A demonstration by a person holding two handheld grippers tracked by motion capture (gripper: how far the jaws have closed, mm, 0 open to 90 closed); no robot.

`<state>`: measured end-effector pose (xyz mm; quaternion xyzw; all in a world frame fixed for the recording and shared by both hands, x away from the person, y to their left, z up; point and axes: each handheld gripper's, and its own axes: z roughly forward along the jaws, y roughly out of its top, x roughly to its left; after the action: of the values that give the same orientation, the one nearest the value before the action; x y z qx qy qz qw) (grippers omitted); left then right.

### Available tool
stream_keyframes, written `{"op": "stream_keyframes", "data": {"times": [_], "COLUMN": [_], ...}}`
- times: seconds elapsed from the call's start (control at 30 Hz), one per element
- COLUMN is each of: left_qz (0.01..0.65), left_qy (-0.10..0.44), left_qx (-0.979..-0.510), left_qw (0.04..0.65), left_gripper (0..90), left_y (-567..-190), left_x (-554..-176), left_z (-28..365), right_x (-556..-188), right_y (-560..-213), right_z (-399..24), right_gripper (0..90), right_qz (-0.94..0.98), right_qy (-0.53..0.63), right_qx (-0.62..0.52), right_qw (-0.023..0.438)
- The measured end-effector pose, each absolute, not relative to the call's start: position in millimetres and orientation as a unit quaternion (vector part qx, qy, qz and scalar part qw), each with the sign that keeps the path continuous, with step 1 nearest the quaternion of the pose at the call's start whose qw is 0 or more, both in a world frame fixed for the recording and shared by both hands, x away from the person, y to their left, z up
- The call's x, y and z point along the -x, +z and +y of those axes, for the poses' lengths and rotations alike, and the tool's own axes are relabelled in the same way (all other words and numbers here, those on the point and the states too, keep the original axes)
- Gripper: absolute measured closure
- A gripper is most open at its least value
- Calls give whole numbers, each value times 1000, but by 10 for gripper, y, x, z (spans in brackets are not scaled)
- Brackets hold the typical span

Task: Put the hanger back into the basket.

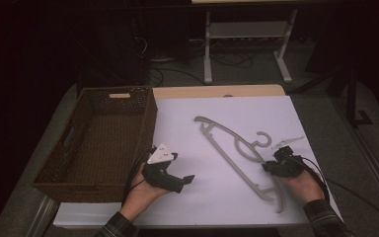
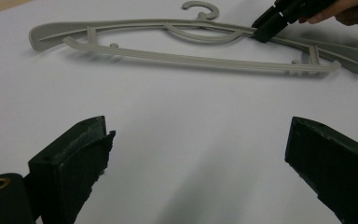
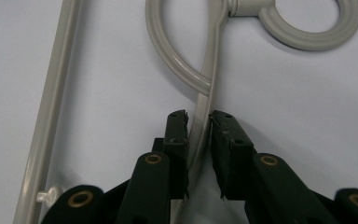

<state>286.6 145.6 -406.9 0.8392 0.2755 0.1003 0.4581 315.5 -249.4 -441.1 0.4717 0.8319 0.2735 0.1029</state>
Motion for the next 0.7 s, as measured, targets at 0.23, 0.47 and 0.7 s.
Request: {"op": "stream_keyframes", "data": {"times": [0.23, 0.47, 0.7], "left_qz": [276, 278, 277], "left_qy": [101, 100, 99], "left_qx": [-839, -838, -839], "left_qw": [458, 458, 458], "left_gripper": [57, 57, 57], "left_y": [-4068, -4069, -4074], "left_x": [-2866, -2868, -2870], "left_z": [1456, 1456, 1453], "right_x": [-3184, -3343, -3556], "right_y": [-4397, -4391, -4404], "right_z": [-2501, -2488, -2465], "right_gripper": [776, 811, 811], "right_qz": [840, 860, 892], "right_qy": [267, 268, 281], "right_qx": [-459, -422, -342], "right_qw": [107, 98, 94]}}
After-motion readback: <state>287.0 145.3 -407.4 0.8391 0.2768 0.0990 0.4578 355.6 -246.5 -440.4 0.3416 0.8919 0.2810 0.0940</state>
